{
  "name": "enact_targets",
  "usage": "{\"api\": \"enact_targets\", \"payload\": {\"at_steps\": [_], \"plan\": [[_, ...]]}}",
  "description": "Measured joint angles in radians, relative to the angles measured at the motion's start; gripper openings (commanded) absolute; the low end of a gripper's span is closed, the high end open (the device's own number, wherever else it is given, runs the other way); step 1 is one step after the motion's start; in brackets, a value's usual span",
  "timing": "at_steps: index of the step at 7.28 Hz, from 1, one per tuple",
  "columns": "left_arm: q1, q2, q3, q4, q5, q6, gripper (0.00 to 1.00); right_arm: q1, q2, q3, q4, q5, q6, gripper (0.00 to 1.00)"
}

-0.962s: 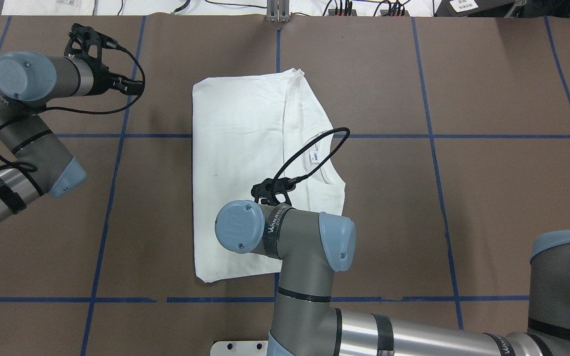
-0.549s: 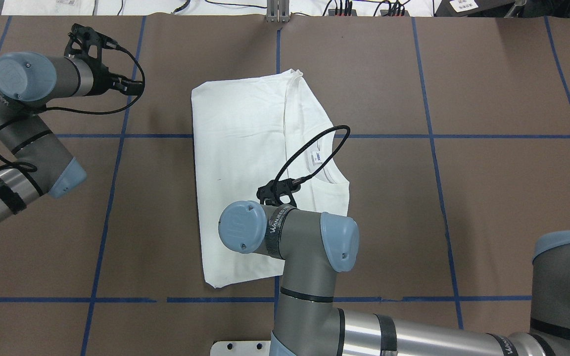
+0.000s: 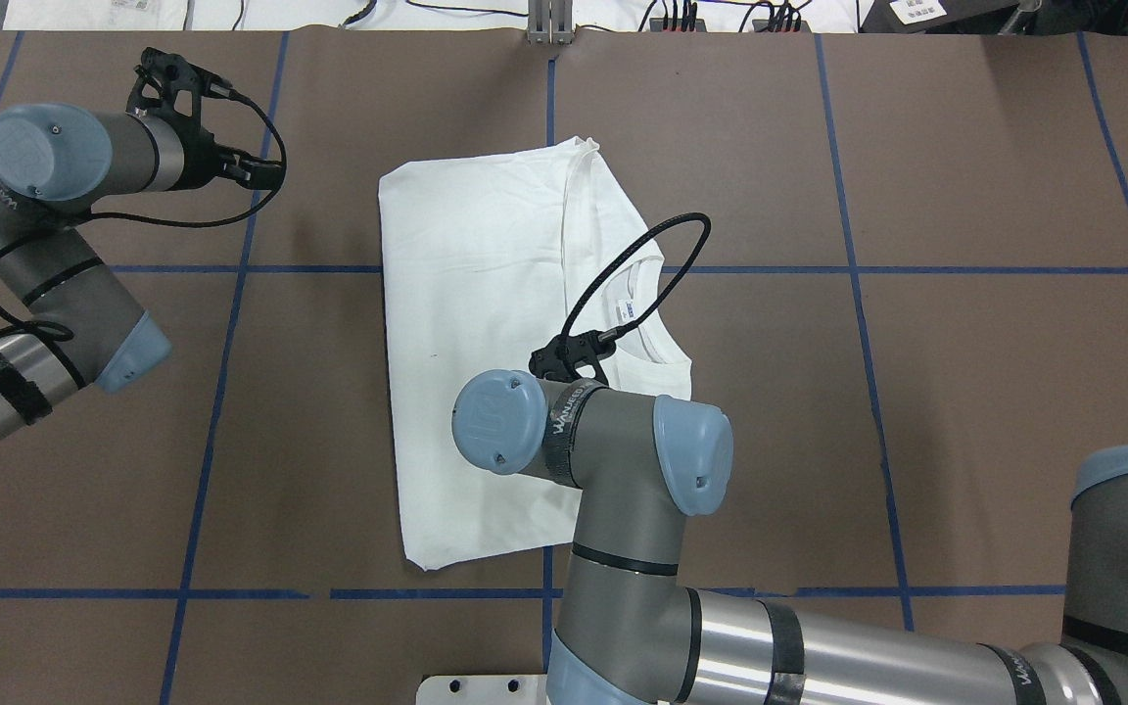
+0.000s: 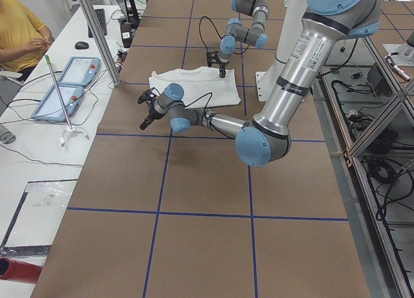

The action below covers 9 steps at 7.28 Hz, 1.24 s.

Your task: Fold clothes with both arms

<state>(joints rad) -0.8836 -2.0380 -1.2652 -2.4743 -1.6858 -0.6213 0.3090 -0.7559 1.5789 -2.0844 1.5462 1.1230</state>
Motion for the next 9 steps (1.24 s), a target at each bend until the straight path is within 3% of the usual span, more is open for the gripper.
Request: {"api": "enact_targets", "payload": {"at_steps": [1, 6, 8, 9], "plan": [[0.0, 0.0, 0.001, 0.0, 0.0, 0.0, 1.0, 0.004, -0.027, 0.019, -0.002, 0.0, -0.002, 0.98], [0.001, 0.0, 0.006, -0.001, 0.0, 0.002, 1.0, 0.052, -0.248, 0.293, -0.105, -0.002, -0.096, 0.99], [0.002, -0.001, 0.001, -0.003, -0.001, 0.001, 1.0, 0.078, -0.267, 0.353, -0.042, -0.001, -0.101, 0.99], [0.002, -0.001, -0.005, -0.003, -0.002, -0.005, 1.0, 0.095, -0.291, 0.374, 0.074, 0.004, -0.101, 0.99]]}}
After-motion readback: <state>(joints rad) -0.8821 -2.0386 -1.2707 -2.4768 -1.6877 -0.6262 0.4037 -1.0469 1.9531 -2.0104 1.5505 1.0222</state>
